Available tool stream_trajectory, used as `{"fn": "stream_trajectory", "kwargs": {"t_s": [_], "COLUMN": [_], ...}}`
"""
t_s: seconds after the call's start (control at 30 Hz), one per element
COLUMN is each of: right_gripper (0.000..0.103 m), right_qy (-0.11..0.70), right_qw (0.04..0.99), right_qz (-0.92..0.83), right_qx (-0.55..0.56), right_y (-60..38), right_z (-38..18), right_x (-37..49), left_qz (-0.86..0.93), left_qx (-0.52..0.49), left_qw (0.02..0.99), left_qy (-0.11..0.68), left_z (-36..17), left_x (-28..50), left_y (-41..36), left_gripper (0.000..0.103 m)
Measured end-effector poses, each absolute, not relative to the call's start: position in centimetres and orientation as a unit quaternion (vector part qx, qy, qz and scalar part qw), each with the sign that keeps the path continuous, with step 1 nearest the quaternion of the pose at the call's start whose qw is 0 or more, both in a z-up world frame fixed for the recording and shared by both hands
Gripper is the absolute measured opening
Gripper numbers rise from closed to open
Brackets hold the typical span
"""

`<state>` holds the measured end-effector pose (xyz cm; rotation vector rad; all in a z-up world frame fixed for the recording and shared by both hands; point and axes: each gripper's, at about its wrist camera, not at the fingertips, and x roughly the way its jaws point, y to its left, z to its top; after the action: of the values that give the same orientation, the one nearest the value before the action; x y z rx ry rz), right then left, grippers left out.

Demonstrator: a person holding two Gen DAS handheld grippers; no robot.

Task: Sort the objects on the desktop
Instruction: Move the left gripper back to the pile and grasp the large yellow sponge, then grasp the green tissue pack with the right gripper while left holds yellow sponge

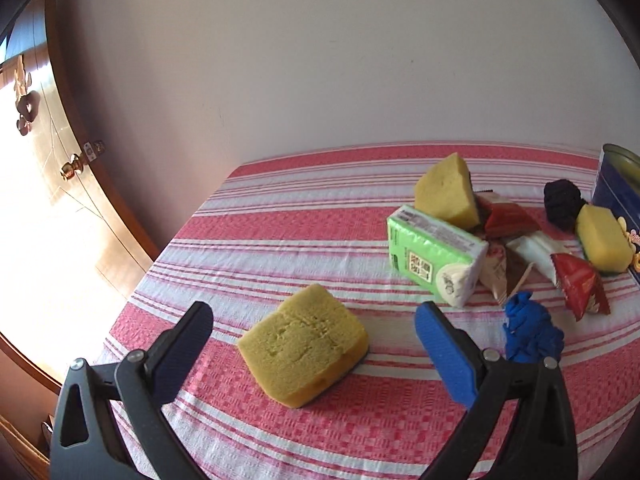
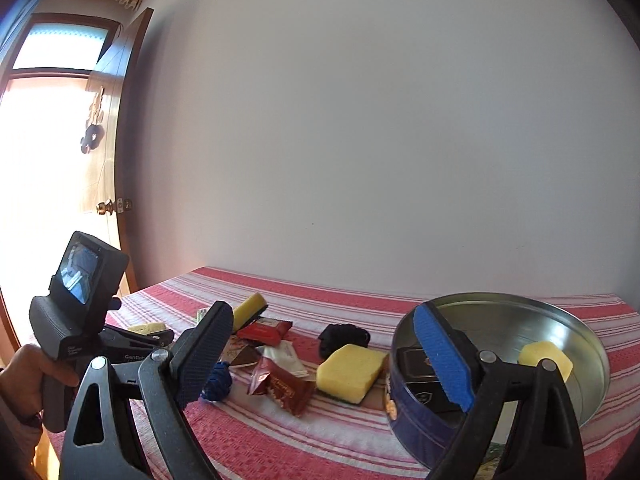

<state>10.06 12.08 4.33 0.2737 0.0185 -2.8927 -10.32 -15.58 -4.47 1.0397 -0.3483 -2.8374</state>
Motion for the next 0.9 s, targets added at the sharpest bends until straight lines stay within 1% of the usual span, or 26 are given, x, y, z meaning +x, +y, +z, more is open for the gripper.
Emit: {"fn": "stream_trajectory", "kwargs": {"t_s": [0.1,0.2,0.33,0.43,0.5,0.53,0.67,0.73,0.9], "right_gripper": [0.094,0.094,0.094,0.094,0.094,0.094,0.094,0.094,0.094], "right_qy": [0.013,0.031,0.044,0.053,0.053,0.051,0.05,0.05,0.048], "right_qw": [0.142,0.15,0.159,0.159,0.162,0.163,0.165,0.167,0.197], "right_qz": [-0.984,-0.982,-0.978,-0.977,-0.975,-0.974,-0.973,-0.971,-0.961], "right_qx": [0.107,0.112,0.125,0.134,0.142,0.145,0.153,0.162,0.187], "right_y": [10.8,9.2,8.2,7.7,7.5,7.4,7.3,7.2,6.4], "right_z": [4.1,3.4,3.0,2.6,2.3,2.2,2.0,1.9,2.2], "right_x": [9.9,10.5,10.2,9.7,9.4,9.2,8.9,8.6,7.1], "left_qz": [-0.92,-0.905,-0.889,-0.892,-0.895,-0.897,-0.898,-0.9,-0.923], "left_qx": [0.378,0.423,0.458,0.452,0.446,0.443,0.44,0.434,0.378], "left_qw": [0.021,-0.001,-0.004,0.007,0.002,0.001,0.0,0.007,0.057], "left_qy": [-0.1,-0.051,0.014,0.015,0.012,0.01,0.016,0.033,0.042], "left_z": [-5.9,-7.0,-8.1,-8.2,-8.1,-8.0,-7.9,-7.8,-4.7], "left_x": [-12.0,-13.8,-15.4,-15.2,-15.0,-14.8,-14.8,-14.6,-14.7], "left_y": [-16.5,-17.9,-19.9,-19.9,-19.5,-19.4,-19.6,-20.0,-20.1], "left_gripper": [0.102,0.102,0.102,0.094,0.083,0.075,0.068,0.065,0.065]}}
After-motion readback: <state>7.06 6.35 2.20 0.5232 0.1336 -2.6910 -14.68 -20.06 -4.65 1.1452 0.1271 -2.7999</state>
